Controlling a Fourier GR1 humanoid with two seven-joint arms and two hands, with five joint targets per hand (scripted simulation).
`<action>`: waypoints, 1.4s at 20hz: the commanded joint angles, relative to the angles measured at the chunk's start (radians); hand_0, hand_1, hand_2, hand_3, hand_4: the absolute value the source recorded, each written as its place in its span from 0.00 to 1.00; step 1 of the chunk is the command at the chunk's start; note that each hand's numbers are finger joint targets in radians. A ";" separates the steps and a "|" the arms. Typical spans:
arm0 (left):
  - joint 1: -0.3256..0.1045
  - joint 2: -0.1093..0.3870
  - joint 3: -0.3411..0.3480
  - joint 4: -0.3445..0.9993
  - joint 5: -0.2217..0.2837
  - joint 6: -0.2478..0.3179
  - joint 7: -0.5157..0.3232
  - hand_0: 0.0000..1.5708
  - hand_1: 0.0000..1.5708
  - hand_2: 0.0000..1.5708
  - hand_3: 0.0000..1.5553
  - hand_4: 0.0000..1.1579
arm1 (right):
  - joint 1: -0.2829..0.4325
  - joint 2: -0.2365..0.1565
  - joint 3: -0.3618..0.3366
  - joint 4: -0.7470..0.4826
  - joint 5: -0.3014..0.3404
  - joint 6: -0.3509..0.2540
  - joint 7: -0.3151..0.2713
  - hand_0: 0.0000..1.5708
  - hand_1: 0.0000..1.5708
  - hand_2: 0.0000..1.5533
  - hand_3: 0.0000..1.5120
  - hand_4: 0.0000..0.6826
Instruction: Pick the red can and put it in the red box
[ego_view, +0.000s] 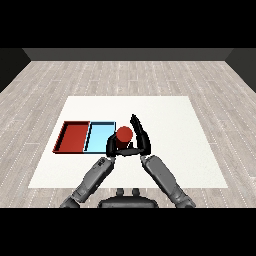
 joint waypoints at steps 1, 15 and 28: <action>-0.041 0.004 0.034 -0.045 -0.049 0.017 0.091 1.00 1.00 1.00 0.94 0.98 | 0.001 -0.017 -0.057 -0.101 0.003 0.032 0.079 0.00 0.00 0.00 0.00 0.00; -0.033 0.127 0.212 -0.086 -0.079 -0.037 0.111 1.00 1.00 1.00 0.95 0.97 | 0.372 -0.190 -0.214 -0.379 -0.095 0.231 -0.020 0.00 0.00 0.00 0.00 0.00; -0.056 0.480 0.359 0.109 -0.168 -0.091 0.349 1.00 1.00 0.98 0.95 0.96 | 0.442 -0.230 -0.377 -0.306 -0.221 0.327 -0.035 0.00 0.00 0.00 0.00 0.00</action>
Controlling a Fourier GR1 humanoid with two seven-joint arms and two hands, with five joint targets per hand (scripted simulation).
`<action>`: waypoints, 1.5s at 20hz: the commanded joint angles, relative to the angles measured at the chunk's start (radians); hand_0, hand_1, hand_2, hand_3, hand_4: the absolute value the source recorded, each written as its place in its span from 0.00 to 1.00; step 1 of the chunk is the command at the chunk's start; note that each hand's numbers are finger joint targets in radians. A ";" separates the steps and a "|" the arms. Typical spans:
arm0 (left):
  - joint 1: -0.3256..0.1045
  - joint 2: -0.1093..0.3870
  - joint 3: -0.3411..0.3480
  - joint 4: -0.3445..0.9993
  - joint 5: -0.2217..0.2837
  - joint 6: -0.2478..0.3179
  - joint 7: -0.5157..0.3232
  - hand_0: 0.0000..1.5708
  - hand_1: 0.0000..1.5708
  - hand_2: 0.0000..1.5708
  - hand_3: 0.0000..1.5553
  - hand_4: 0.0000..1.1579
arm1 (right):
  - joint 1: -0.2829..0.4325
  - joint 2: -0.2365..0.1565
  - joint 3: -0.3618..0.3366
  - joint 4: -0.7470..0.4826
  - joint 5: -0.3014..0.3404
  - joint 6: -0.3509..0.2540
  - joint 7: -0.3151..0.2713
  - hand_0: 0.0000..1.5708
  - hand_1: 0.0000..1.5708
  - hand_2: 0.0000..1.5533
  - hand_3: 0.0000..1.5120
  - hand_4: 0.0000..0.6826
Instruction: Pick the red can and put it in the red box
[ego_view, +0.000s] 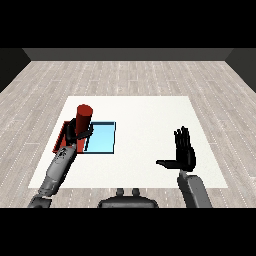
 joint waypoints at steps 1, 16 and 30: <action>-0.013 0.081 0.045 0.199 -0.022 -0.055 0.014 1.00 1.00 0.99 0.96 0.96 | 0.002 0.001 -0.009 0.028 0.007 0.007 -0.006 0.00 0.00 0.00 0.00 0.00; -0.237 0.097 0.027 0.959 -0.176 -0.122 0.165 0.00 0.00 0.21 0.00 0.61 | -0.159 0.024 -0.073 0.281 0.017 0.024 -0.064 0.00 0.00 0.00 0.00 0.00; -0.298 0.112 0.194 0.989 -0.044 -0.246 -0.100 0.00 0.00 0.00 0.00 0.00 | -0.124 0.063 -0.053 0.303 0.023 0.064 -0.142 0.00 0.00 0.00 0.00 0.00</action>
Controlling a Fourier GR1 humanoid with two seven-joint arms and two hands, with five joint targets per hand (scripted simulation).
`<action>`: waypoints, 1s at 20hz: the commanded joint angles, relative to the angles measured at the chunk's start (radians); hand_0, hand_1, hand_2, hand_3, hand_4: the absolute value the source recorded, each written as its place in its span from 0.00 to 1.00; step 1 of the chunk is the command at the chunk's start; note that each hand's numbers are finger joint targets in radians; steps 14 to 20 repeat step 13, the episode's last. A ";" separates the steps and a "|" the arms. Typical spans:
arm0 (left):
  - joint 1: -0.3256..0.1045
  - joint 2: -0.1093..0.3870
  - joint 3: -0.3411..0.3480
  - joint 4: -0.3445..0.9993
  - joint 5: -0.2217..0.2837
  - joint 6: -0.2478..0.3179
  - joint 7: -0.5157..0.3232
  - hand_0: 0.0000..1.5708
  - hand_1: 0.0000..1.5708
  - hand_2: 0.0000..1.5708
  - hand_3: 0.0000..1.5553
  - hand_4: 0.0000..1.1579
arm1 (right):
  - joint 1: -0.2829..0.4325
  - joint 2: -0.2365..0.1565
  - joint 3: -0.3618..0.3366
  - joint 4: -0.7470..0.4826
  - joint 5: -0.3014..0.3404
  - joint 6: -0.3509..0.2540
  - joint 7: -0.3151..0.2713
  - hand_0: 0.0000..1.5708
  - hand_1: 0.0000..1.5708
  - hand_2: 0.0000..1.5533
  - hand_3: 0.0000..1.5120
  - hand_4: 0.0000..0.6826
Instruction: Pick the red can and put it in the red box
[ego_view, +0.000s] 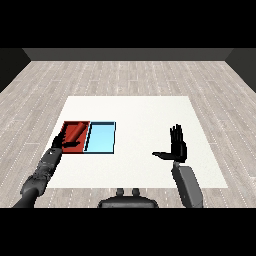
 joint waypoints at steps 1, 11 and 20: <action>-0.018 -0.004 0.172 -0.119 0.174 -0.072 -0.190 0.00 0.00 0.00 0.00 0.00 | 0.005 0.003 0.004 -0.009 -0.007 0.018 -0.015 0.00 0.00 0.00 0.00 0.00; 0.077 -0.268 0.282 -0.457 0.399 -0.450 -0.578 0.00 0.00 0.00 0.00 0.00 | 0.017 -0.028 0.005 0.027 0.002 0.079 -0.056 0.00 0.00 0.00 0.00 0.00; 0.131 -0.303 0.242 -0.565 0.385 -0.423 -0.578 0.00 0.00 0.00 0.00 0.00 | 0.001 -0.029 0.006 0.044 0.015 0.079 -0.060 0.00 0.00 0.00 0.00 0.00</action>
